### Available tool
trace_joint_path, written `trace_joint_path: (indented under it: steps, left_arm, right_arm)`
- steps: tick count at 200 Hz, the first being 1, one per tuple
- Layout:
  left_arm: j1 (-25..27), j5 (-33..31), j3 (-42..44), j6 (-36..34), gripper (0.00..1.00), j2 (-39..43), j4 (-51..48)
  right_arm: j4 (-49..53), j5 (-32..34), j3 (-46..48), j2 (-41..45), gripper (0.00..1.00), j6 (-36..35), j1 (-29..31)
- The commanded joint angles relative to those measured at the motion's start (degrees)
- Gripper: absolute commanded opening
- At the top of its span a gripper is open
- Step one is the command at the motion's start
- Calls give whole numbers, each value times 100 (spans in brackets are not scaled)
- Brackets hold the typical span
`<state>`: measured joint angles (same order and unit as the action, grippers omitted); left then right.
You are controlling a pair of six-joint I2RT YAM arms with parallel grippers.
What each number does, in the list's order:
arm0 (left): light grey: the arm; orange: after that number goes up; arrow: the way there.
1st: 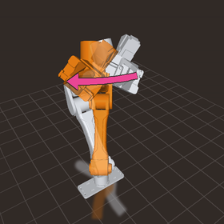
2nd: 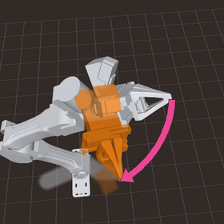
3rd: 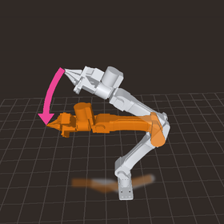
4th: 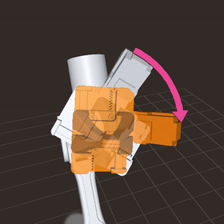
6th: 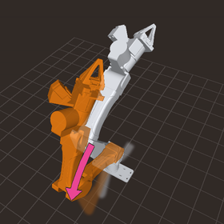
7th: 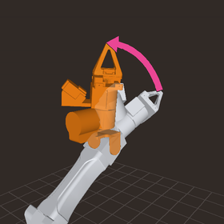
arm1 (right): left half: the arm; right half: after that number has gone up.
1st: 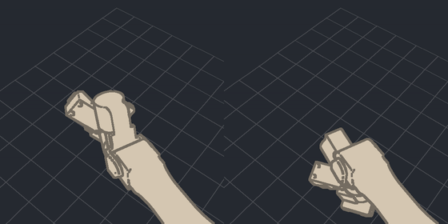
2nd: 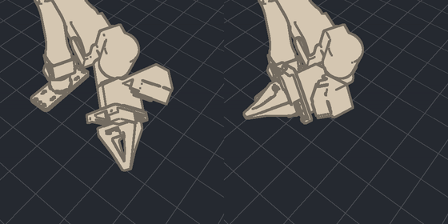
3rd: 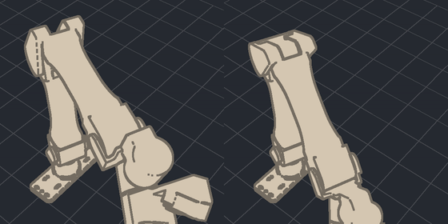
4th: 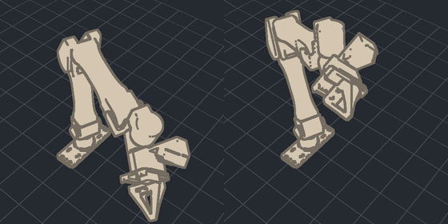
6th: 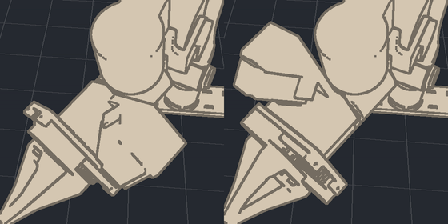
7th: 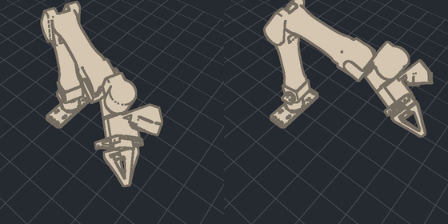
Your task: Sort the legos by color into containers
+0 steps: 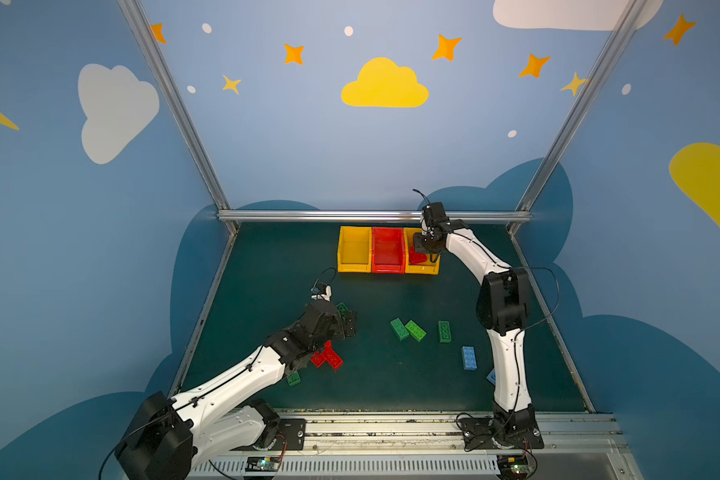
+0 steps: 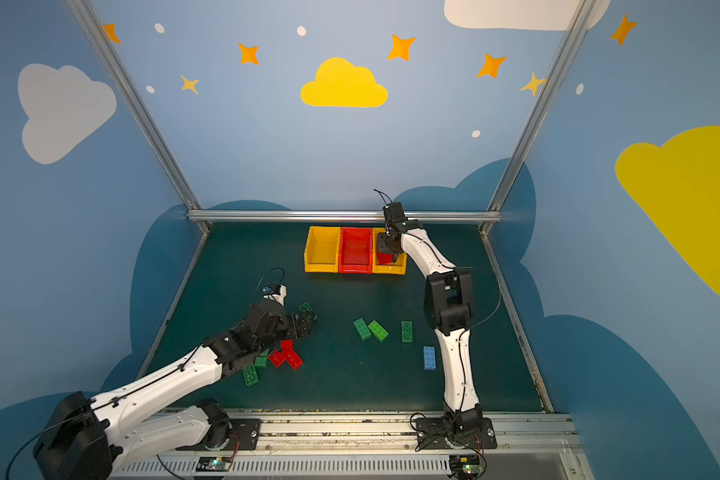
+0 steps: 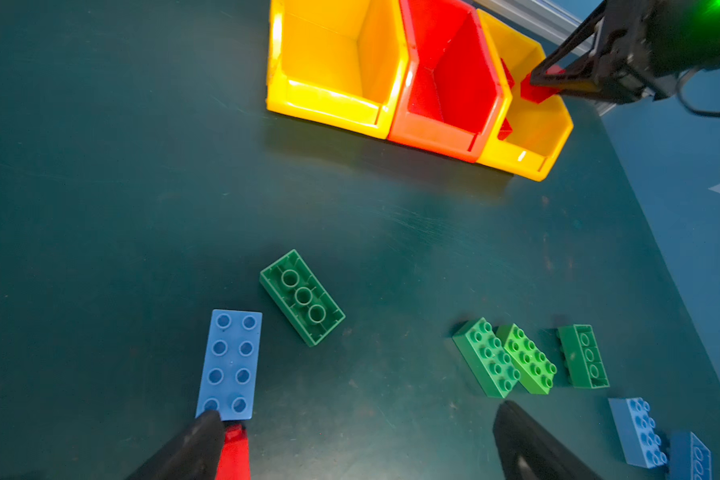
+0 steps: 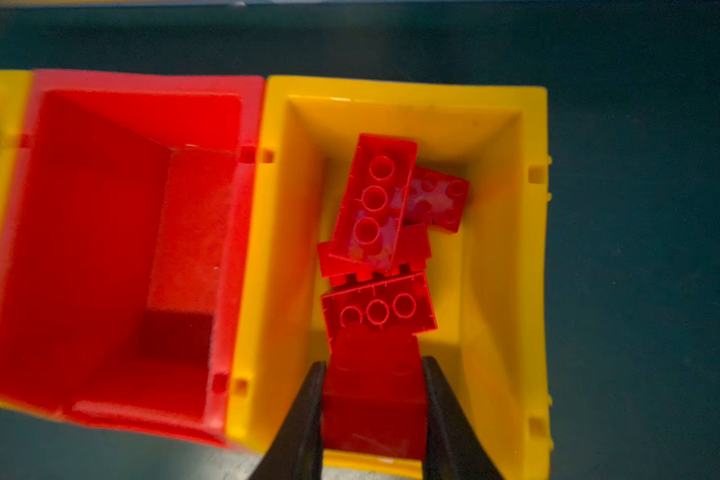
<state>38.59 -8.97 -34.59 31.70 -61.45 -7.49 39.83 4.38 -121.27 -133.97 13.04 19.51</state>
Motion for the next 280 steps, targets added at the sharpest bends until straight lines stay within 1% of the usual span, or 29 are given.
trace_joint_path:
  steps: [1,7,8,10,11,14,15,17,22,34,50,62,79,110,131,151,173,194,212,230,242,261,280]
  left_arm:
    - [-124,-131,-22,-70,100,72,-13]
    - [-149,-131,11,-53,100,109,-24]
    - [-154,-131,21,-51,100,112,-29]
    - [-162,-131,31,-40,100,130,-32]
    - [-165,-131,35,-36,100,136,-33]
    - [-171,-131,46,-24,100,158,-39]
    - [-174,-131,52,-15,100,168,-45]
    - [-176,-135,60,-2,100,184,-43]
    - [-185,-131,87,22,100,222,-64]
    - [-192,-118,156,87,100,348,-113]
    - [-189,-97,275,239,100,599,-255]
    - [-194,-70,393,372,100,889,-405]
    - [-194,-33,599,560,100,1395,-725]
    - [-194,18,1104,779,100,2781,-1333]
    - [-185,-33,1405,1104,100,3856,-1844]
    - [-185,-94,1616,1388,100,4686,-2318]
    - [-181,-97,1773,1639,100,5067,-2634]
    - [-186,-26,1762,1706,100,4878,-2685]
    - [-187,-47,1601,1583,100,4364,-2609]
    - [-188,-52,1349,1336,100,3626,-2421]
    - [-196,-26,1114,1176,100,2967,-2286]
    - [-193,89,763,935,99,1954,-2077]
    - [-203,198,418,759,97,1132,-1950]
  right_arm:
    - [409,-137,-534,-253,42,-25,-65]
    - [415,-156,-563,-277,49,-34,-74]
    - [417,-157,-573,-278,52,-37,-78]
    - [419,-163,-577,-274,53,-38,-78]
    - [419,-165,-575,-272,56,-42,-79]
    - [420,-161,-573,-259,57,-46,-74]
    - [426,-165,-566,-252,60,-53,-71]
    - [428,-165,-565,-243,61,-54,-70]
    - [445,-182,-557,-191,68,-76,-63]
    - [465,-209,-440,10,74,-87,-32]
    - [422,-277,-95,430,76,-89,79]
    - [342,-323,241,786,76,-86,221]
    - [162,-481,969,1384,76,-44,518]
    - [-283,-973,2475,2341,76,213,1250]
    - [-747,-1269,3447,2868,76,459,1781]
    - [-997,-1453,3978,3129,76,697,2151]
    - [-927,-1243,4287,3363,76,806,2429]
    - [-833,-1005,4630,3748,80,853,2529]
    - [-829,-891,4997,4199,85,902,2532]
    - [-764,-684,5295,4629,90,983,2531]
    - [-701,-535,5475,4886,94,1022,2530]
    - [-706,-465,5771,5245,95,1088,2515]
    - [-774,-457,6056,5548,96,1122,2501]
